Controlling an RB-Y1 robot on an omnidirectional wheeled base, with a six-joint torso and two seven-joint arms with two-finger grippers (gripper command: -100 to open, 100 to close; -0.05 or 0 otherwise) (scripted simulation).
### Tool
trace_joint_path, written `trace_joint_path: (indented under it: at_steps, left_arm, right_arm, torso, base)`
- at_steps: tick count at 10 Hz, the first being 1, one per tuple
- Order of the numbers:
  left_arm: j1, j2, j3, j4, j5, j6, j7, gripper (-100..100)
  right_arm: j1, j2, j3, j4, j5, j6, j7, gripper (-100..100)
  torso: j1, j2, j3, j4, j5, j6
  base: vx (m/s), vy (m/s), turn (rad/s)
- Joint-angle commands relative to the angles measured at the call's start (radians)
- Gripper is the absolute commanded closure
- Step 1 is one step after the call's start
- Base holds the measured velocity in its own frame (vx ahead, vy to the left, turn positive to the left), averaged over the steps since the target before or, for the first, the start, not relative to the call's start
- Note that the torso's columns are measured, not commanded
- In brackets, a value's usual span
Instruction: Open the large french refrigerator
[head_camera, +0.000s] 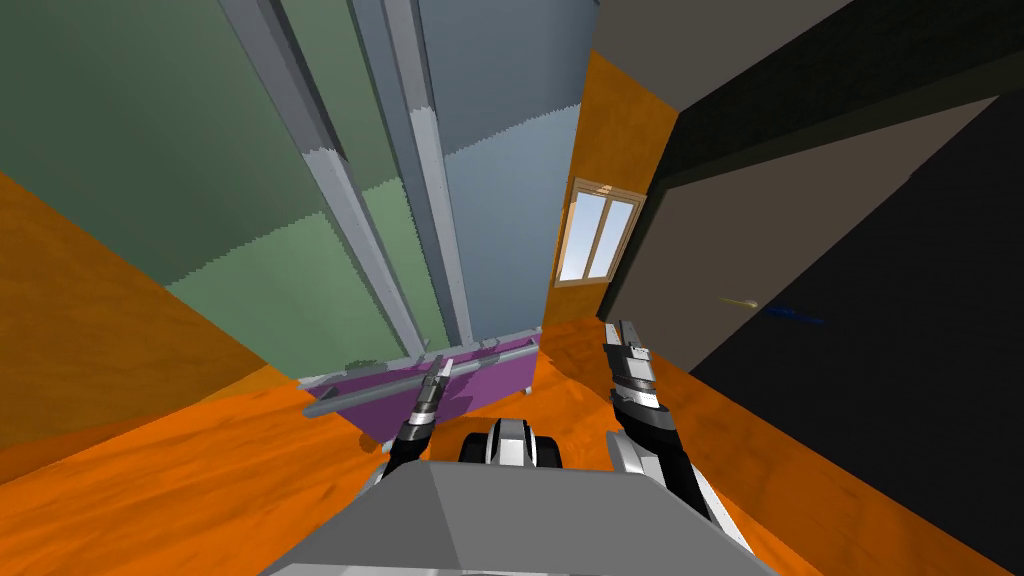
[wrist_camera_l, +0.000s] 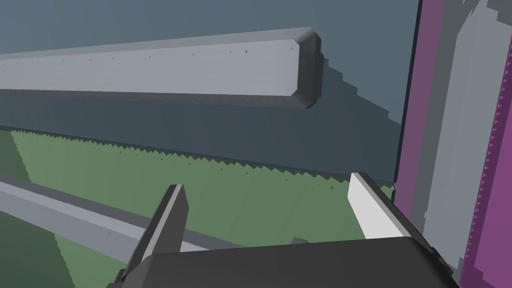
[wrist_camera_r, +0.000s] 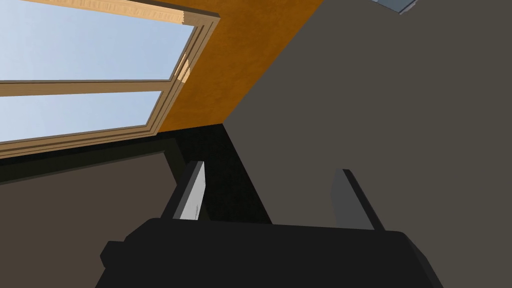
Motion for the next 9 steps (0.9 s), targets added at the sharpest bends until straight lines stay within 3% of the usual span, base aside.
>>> trace_joint_path:
  at_steps: [1,3,6,9]
  left_arm:
    - [-0.013,-0.022,-0.003,0.075,0.001,-0.041,0.000,-100]
    - [-0.020,-0.045,-0.006,0.118,0.001,-0.065,-0.001,-100]
    - [-0.031,-0.121,-0.011,0.184,0.002,-0.102,-0.001,-100]
    - [-0.046,-0.105,-0.007,0.142,0.004,-0.051,-0.002,-100]
  right_arm:
    - [0.000,0.000,0.000,0.000,0.000,0.000,0.000,0]
    - [0.000,0.000,0.000,0.000,0.000,0.000,0.000,0]
    - [0.000,0.000,0.000,0.000,0.000,0.000,0.000,0]
    - [0.000,0.000,0.000,0.000,0.000,0.000,0.000,0]
  torso:
    - [0.000,0.001,0.001,0.000,0.000,0.000]
    - [-0.001,0.001,0.000,0.000,0.000,0.000]
    - [0.001,0.000,0.000,0.000,0.000,0.000]
    - [0.000,-0.003,-0.002,0.002,-0.002,0.002]
  base:
    - [0.114,-0.010,-0.042]
    - [0.110,-0.014,-0.030]
    - [0.101,0.003,-0.037]
    - [-0.005,-0.009,0.022]
